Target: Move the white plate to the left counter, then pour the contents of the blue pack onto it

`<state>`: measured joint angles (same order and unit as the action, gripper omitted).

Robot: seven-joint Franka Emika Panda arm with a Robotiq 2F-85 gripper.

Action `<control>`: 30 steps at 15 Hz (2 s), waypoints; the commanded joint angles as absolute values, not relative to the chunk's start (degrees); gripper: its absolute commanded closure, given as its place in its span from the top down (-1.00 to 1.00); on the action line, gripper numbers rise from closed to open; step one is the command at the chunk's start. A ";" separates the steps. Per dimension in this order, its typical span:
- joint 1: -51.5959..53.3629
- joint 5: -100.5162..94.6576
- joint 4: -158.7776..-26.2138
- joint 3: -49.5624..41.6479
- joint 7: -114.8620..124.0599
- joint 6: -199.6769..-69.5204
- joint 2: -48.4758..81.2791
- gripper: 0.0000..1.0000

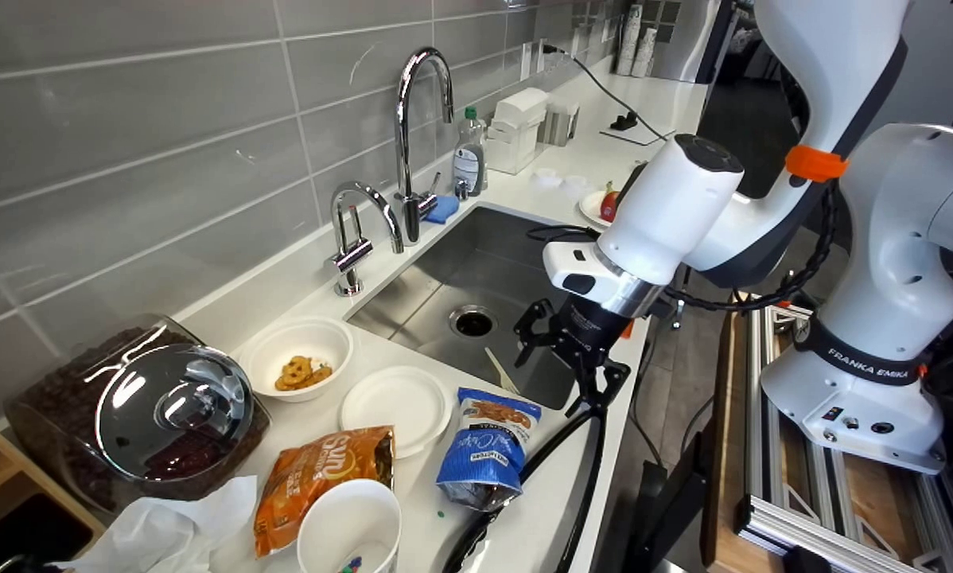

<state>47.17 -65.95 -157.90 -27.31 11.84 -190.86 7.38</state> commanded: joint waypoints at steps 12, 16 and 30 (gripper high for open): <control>30.47 -67.27 -151.52 -6.15 9.72 -199.33 14.55 1.00; 28.33 -68.75 -148.70 -4.36 10.92 -199.18 16.14 1.00; 22.04 -69.85 -146.10 0.52 12.46 -197.65 16.51 -1.00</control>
<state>23.84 -67.72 -146.54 -0.70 10.31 -197.83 16.26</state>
